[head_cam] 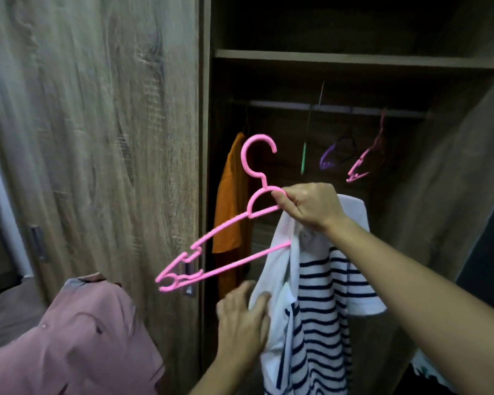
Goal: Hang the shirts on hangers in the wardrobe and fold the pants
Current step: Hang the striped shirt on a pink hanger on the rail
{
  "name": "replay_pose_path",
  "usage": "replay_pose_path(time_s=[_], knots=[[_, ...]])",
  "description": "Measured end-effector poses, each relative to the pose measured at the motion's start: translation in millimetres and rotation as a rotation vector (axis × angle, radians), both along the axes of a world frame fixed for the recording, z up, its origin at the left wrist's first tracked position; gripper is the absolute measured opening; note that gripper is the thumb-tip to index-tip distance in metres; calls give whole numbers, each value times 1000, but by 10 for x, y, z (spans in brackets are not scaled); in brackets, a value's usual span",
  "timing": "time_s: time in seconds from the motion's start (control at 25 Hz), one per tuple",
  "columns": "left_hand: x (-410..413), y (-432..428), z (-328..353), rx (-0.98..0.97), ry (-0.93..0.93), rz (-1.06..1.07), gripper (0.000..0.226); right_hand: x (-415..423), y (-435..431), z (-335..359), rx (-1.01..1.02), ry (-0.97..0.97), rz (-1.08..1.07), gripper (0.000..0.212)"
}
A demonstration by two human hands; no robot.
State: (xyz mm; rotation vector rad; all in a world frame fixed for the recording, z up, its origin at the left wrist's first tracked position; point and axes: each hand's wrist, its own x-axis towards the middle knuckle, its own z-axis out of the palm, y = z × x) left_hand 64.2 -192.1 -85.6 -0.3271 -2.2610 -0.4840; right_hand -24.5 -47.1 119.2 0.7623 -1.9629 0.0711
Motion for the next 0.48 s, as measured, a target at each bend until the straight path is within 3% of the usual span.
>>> replay_pose_path(time_s=[0.08,0.12,0.2,0.32,0.4,0.48], knots=[[-126,-51,-67,131,-575,25,27,96,-43,138,-67,25,81,69],[-230,-108,-93,215,-703,-96,29,140,-49,224,-90,38,116,67],[-353,-242,-61,441,-719,-382,44,211,-8,358,-90,56,142,64],[-509,-520,120,610,-751,-355,66,149,220,323,11,62,5,71],[-574,-717,246,693,-808,-270,40,70,404,135,77,-36,-141,80],[-621,-938,380,592,-850,-197,30,29,549,-96,105,-116,-210,84]])
